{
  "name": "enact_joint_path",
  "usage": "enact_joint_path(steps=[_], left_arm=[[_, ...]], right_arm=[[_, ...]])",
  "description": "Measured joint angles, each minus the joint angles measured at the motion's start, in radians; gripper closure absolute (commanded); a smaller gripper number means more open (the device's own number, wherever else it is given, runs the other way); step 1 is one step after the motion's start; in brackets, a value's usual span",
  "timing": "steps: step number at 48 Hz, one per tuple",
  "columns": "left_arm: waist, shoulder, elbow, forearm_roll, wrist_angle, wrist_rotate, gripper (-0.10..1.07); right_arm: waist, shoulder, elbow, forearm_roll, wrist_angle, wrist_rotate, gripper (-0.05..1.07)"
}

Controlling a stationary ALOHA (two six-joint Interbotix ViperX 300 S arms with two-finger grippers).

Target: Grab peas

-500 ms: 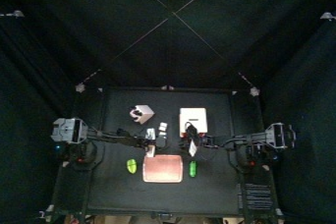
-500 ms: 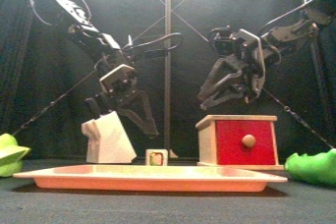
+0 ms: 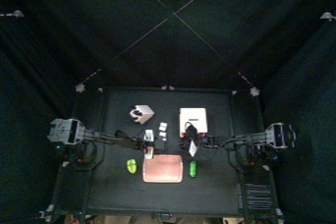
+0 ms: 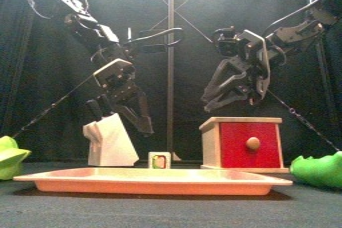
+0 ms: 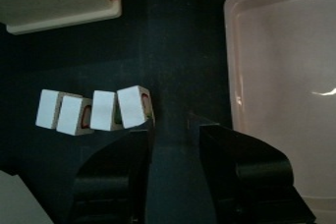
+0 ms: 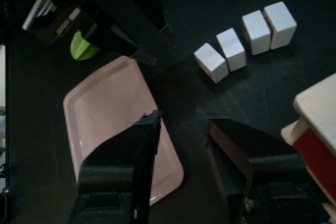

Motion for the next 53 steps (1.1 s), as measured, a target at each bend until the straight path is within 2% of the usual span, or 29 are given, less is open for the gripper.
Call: enact_joint_path(steps=[15,31,44,53], left_arm=[[-0.032,-0.060,0.021,-0.029,0.009,0.000,0.24],[-0.038,-0.170,0.115,-0.041,-0.046,0.000,0.24],[-0.038,-0.298,0.210,-0.041,-0.167,0.000,0.24],[-0.032,-0.341,0.256,-0.040,-0.253,-0.002,0.24]], right_arm=[[0.031,-0.017,-0.026,0.097,0.098,0.000,0.28],[0.074,-0.021,-0.046,0.199,0.146,0.002,0.28],[0.098,-0.025,-0.051,0.383,0.330,0.005,0.28],[0.127,-0.025,-0.071,0.477,0.453,0.005,0.28]])
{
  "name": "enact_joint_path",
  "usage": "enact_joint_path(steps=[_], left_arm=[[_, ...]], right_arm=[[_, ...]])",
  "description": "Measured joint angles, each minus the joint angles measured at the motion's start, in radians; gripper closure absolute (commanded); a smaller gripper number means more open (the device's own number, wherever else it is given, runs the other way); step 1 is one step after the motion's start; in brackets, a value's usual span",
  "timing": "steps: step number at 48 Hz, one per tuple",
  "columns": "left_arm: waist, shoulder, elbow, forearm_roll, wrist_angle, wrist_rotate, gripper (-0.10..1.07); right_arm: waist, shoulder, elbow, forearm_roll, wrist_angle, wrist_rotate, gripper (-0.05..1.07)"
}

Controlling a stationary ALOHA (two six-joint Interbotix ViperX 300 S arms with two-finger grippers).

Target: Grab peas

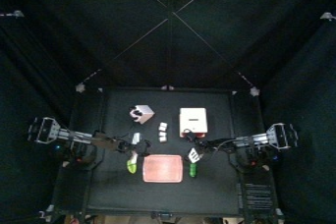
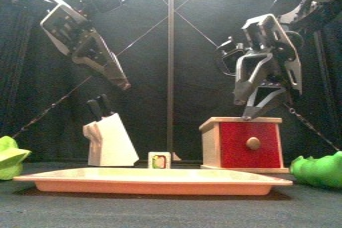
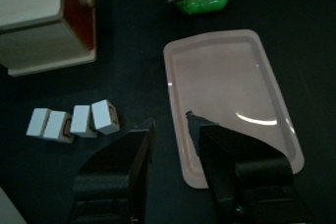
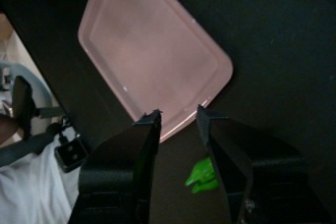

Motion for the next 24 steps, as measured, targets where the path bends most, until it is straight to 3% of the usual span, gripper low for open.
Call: enact_joint_path(steps=[24], left_arm=[[0.002,-0.012,0.031,-0.015,-0.021,0.002,0.24]], right_arm=[[0.031,-0.002,-0.046,0.172,0.219,0.009,0.28]])
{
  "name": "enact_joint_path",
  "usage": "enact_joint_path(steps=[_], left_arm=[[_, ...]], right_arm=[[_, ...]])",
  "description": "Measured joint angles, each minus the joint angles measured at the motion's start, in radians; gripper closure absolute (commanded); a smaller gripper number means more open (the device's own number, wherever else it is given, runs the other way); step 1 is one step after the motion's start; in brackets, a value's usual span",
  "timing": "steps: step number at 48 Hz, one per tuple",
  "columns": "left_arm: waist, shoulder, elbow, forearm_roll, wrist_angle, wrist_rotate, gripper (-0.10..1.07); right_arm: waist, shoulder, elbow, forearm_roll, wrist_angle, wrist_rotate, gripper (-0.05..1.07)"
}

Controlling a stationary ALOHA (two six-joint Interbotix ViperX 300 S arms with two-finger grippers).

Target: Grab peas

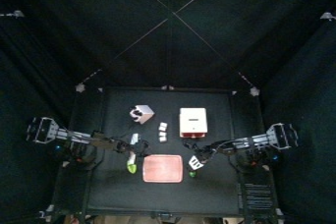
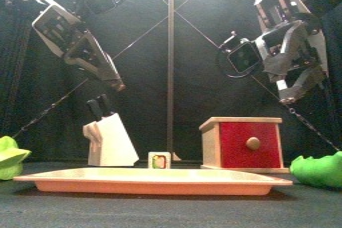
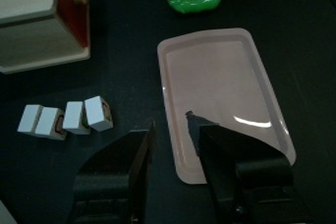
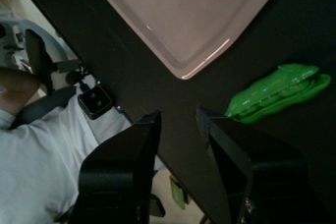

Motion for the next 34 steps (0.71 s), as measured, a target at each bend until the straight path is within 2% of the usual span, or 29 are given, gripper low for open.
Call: enact_joint_path(steps=[4,11,22,27,34], left_arm=[[0.000,0.000,0.000,-0.005,0.000,0.000,0.24],[0.000,0.002,0.003,-0.008,0.000,0.000,0.24],[0.000,0.009,0.005,-0.008,-0.002,-0.002,0.24],[0.002,0.014,0.005,-0.008,0.000,0.000,0.24],[0.002,0.026,0.005,-0.008,-0.002,0.000,0.24]], right_arm=[[-0.002,0.002,0.000,0.000,0.014,0.025,0.28],[0.000,0.002,0.002,-0.069,0.080,0.179,0.28],[0.026,0.002,0.000,-0.333,0.138,0.499,0.28],[0.052,0.008,0.000,-0.474,0.146,0.669,0.27],[0.101,0.021,-0.002,-0.635,0.146,0.831,0.26]])
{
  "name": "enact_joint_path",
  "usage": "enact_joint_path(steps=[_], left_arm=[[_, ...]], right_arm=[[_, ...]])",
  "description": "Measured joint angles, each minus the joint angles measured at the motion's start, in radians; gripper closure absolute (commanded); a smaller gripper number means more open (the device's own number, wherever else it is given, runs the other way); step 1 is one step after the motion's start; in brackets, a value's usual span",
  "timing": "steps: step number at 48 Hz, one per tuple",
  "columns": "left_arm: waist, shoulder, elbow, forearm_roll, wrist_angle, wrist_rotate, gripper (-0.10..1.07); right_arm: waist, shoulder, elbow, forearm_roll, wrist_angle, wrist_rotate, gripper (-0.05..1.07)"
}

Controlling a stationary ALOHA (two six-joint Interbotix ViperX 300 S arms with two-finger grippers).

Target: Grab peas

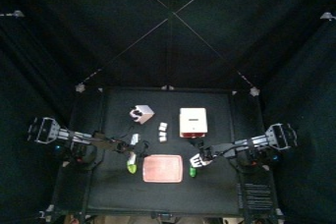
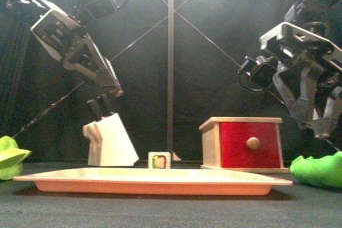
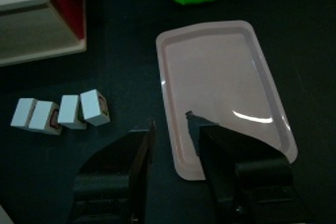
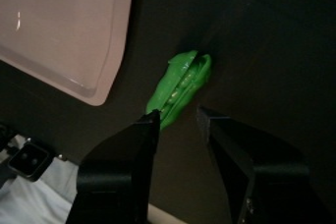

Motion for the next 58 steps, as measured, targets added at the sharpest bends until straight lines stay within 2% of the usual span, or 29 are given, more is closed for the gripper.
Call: enact_joint_path(steps=[8,16,28,58], left_arm=[[-0.002,0.012,0.000,0.000,0.000,0.002,0.24],[0.000,0.018,0.000,0.000,-0.002,0.002,0.24],[0.000,0.021,0.000,0.000,-0.002,0.002,0.24],[0.000,0.046,-0.002,0.000,-0.003,0.002,0.24]], right_arm=[[0.055,0.041,-0.017,-0.126,-0.006,0.141,0.26],[0.089,0.086,-0.040,-0.175,-0.008,0.187,0.22],[0.101,0.146,-0.081,-0.179,0.006,0.184,0.06],[0.098,0.245,-0.120,-0.183,0.034,0.187,0.06]])
